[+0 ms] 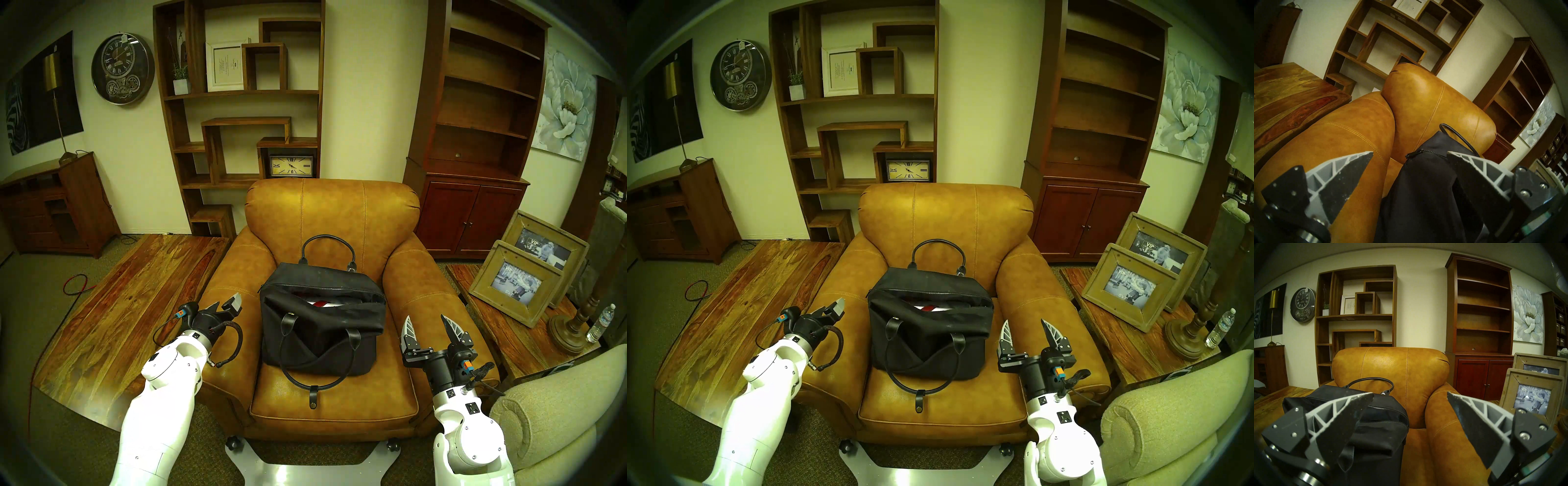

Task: Close a bag with a zipper

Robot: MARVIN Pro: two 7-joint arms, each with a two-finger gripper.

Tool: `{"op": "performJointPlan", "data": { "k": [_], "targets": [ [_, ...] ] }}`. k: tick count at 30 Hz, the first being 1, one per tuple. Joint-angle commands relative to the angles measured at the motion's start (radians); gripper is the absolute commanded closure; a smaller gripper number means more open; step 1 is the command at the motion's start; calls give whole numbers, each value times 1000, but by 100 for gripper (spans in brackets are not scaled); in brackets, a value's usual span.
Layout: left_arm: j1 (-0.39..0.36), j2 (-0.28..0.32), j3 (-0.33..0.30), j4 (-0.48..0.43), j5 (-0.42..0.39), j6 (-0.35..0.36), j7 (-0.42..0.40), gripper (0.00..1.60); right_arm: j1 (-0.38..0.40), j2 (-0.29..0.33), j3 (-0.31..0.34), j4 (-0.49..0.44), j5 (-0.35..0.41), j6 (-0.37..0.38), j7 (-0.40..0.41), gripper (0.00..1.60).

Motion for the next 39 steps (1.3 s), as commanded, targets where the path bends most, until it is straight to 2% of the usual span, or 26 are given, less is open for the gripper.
{"op": "performJointPlan", "data": {
  "k": [1, 7, 10, 12, 16, 17, 20, 22, 24, 26, 30, 39],
  "targets": [
    [-93, 36, 31, 29, 45, -22, -3, 0, 3, -1, 0, -21, 1, -4, -1, 0],
    [-188, 49, 63, 120, 85, -11, -18, 0, 3, -1, 0, -21, 1, -4, -1, 0],
    [-192, 58, 67, 125, 92, -5, -21, 0, 3, -1, 0, -21, 1, -4, -1, 0],
    [-222, 67, 78, 157, 96, 5, -40, 0, 3, 0, 0, -21, 1, -4, -1, 0],
    [-257, 58, 88, 191, 102, 8, -46, 0, 3, 0, 0, -21, 1, -4, -1, 0],
    [-296, 54, 103, 233, 104, 18, -62, 0, 3, 0, 0, -21, 1, -4, -1, 0],
    [-301, 52, 111, 240, 115, 21, -61, 0, 3, 0, 0, -21, 1, -4, -1, 0],
    [-349, 46, 128, 301, 124, 26, -74, 0, 3, 0, 0, -21, 1, -4, -1, 0],
    [-337, 42, 124, 290, 127, 24, -71, 0, 3, 0, 0, -21, 1, -4, -1, 0],
    [-373, 36, 136, 350, 138, 21, -81, 0, 3, 0, 0, -21, 1, -4, -1, 0],
    [-411, 30, 145, 413, 143, 18, -94, 0, 3, 0, 0, -21, 1, -4, -1, 0],
    [-497, 3, 137, 579, 135, -26, -149, 0, 3, 0, 0, -21, 1, -4, -1, 0]
  ]
}}
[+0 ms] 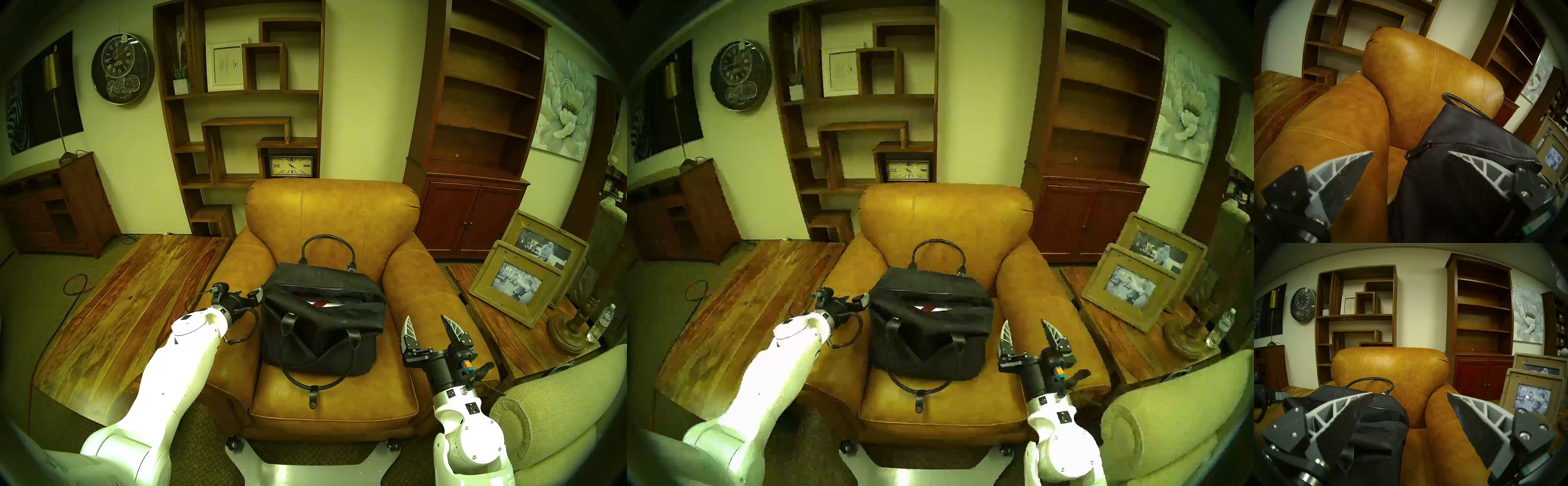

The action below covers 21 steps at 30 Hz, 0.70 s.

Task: Close a bag with a zipper

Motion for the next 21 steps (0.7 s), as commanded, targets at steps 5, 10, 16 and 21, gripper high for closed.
{"op": "performJointPlan", "data": {
  "k": [5, 10, 16, 21],
  "targets": [
    [-154, -33, -10, 167, -13, -59, -55, 0, 3, -1, 0, -21, 1, -4, -1, 0],
    [-189, -44, -8, 232, -20, -72, -94, 0, 4, -1, 0, -20, 1, -4, -1, 0],
    [-251, -53, 10, 333, -24, -89, -167, 0, 3, -1, 0, -21, 1, -4, -1, 0],
    [-282, -60, 20, 395, -31, -111, -221, 0, 3, -1, 0, -21, 1, -4, -1, 0]
  ]
}}
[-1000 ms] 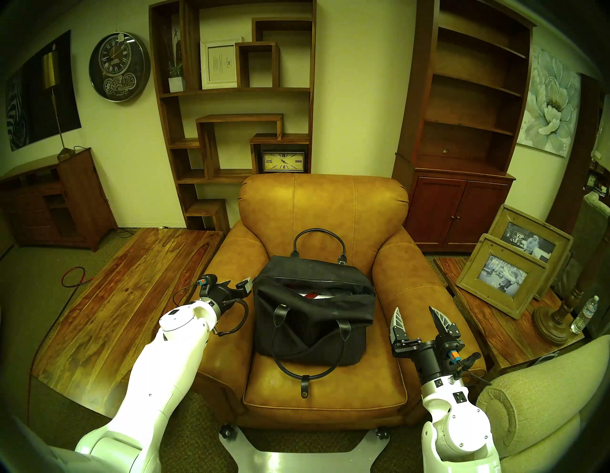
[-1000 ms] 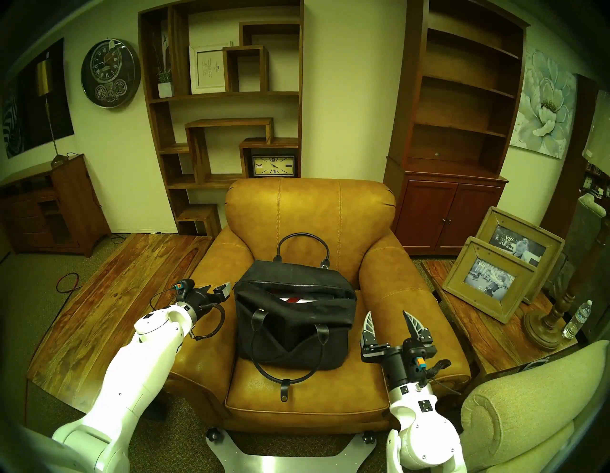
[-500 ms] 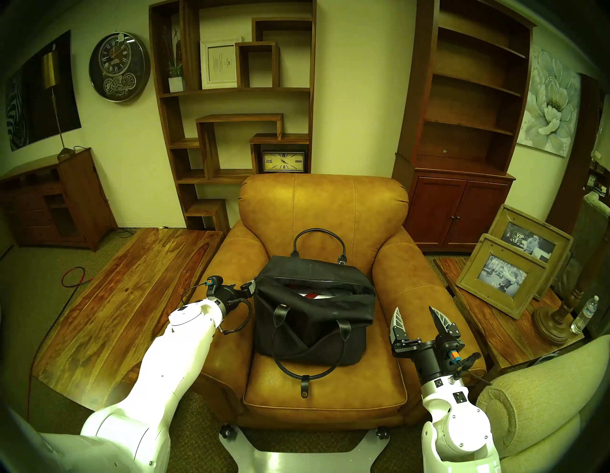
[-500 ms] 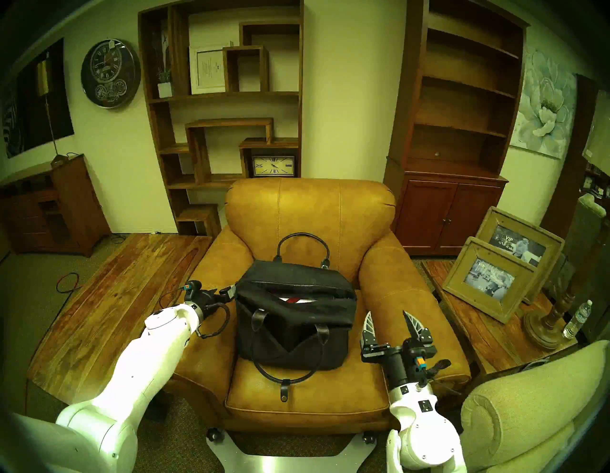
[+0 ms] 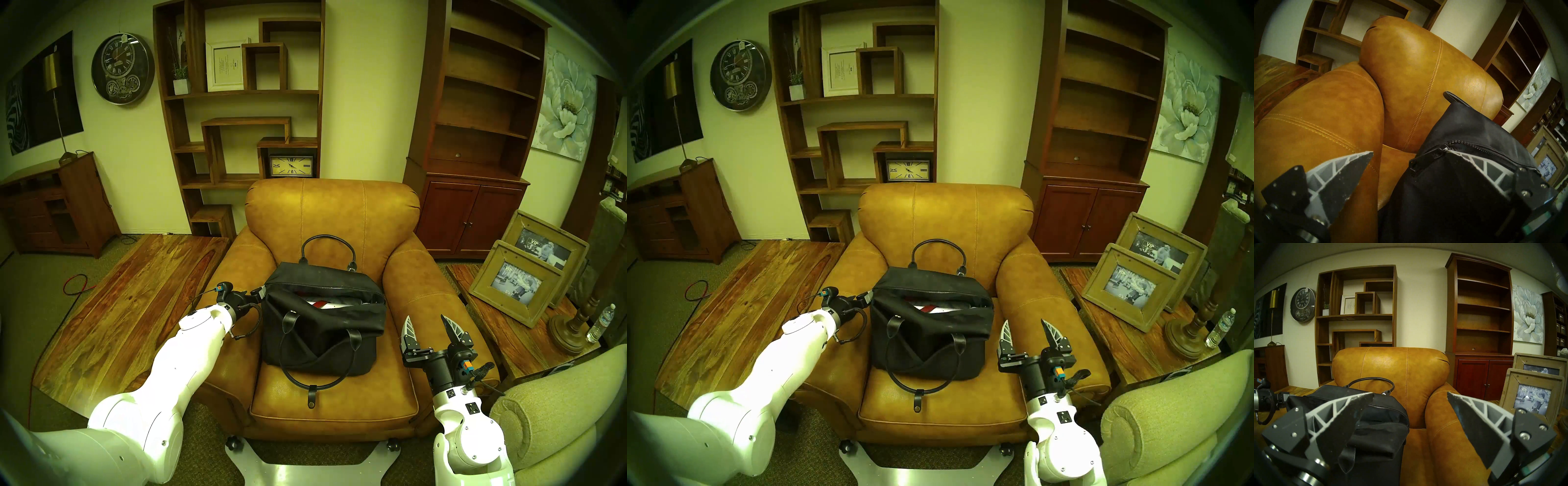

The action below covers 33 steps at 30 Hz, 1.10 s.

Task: Close a bag with a zipper

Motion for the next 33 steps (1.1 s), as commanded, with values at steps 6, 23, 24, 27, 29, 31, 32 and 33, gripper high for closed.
{"op": "performJointPlan", "data": {
  "k": [6, 23, 24, 27, 29, 31, 32, 33],
  "targets": [
    [-119, -25, 19, 123, -6, -74, -103, 0, 3, -1, 0, -22, 1, -3, -1, 0],
    [-118, -3, 12, 190, -28, -167, -187, 1, 2, -1, 0, -24, 1, -2, -1, 0],
    [-114, -1, 11, 187, -29, -168, -191, 9, 2, -1, 0, -24, 1, -2, -1, 0],
    [-97, 5, 5, 172, -34, -172, -201, 15, 2, -1, 0, -24, 1, -2, -1, 0],
    [-83, 7, 0, 156, -38, -167, -209, 15, 1, -1, 0, -24, 1, -2, -1, 0],
    [-72, 9, -2, 143, -39, -166, -210, 21, 1, -1, 0, -24, 1, -2, -1, 0],
    [-68, 10, 1, 142, -37, -159, -216, 21, 1, -1, 0, -24, 1, -2, -1, 0],
    [-63, 9, 0, 138, -37, -160, -216, 21, 1, -1, 0, -24, 1, -2, -1, 0]
  ]
}}
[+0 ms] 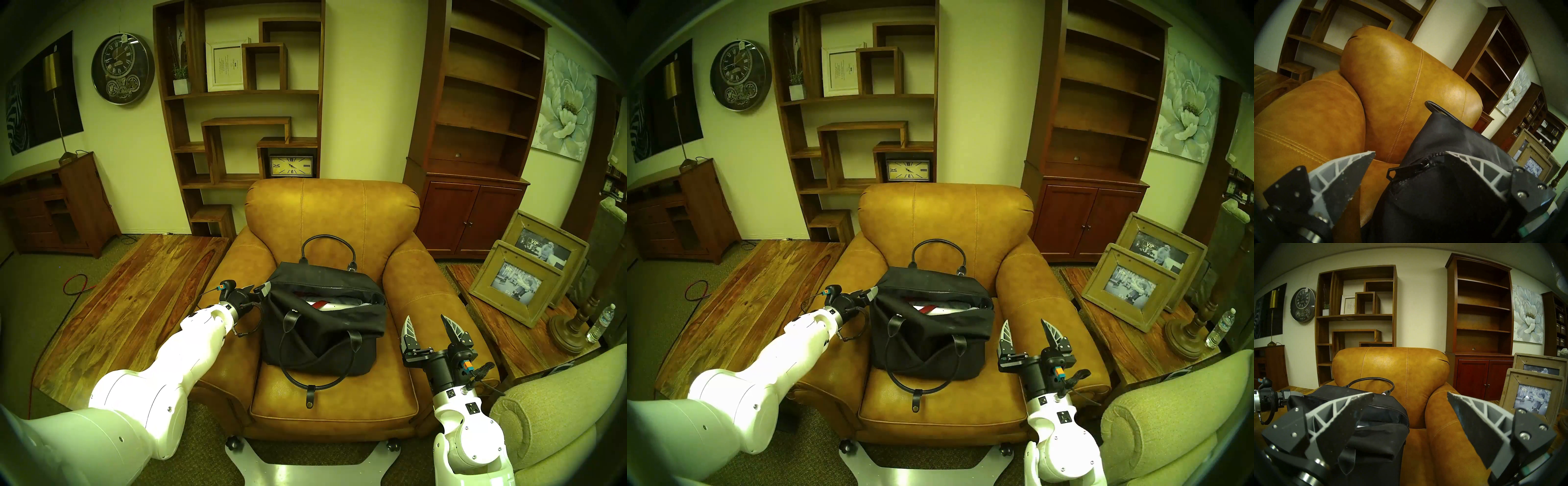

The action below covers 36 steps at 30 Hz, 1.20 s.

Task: Close a bag with a zipper

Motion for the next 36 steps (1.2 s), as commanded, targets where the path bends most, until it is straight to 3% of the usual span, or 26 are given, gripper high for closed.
{"op": "performJointPlan", "data": {
  "k": [1, 12, 20, 21, 29, 36],
  "targets": [
    [25, 9, -5, -53, -7, -3, -24, 21, 2, -2, 0, -24, 1, -2, -1, 0],
    [22, -6, 4, -42, 2, -9, -9, 14, 2, -1, 0, -23, 1, -2, -1, 0],
    [6, -18, 0, -25, -8, 4, -12, 18, 2, -1, 0, -23, 1, -2, -1, 0],
    [4, -19, 1, -24, -8, 3, -11, 43, 2, -1, 0, -23, 1, -2, -1, 0],
    [-9, -26, 9, 10, -3, -3, -7, 40, 2, -1, 0, -24, 1, -2, -1, 0],
    [-26, -30, 13, 47, -6, -22, -10, 46, 2, -1, 0, -24, 1, -2, -1, 0]
  ]
}}
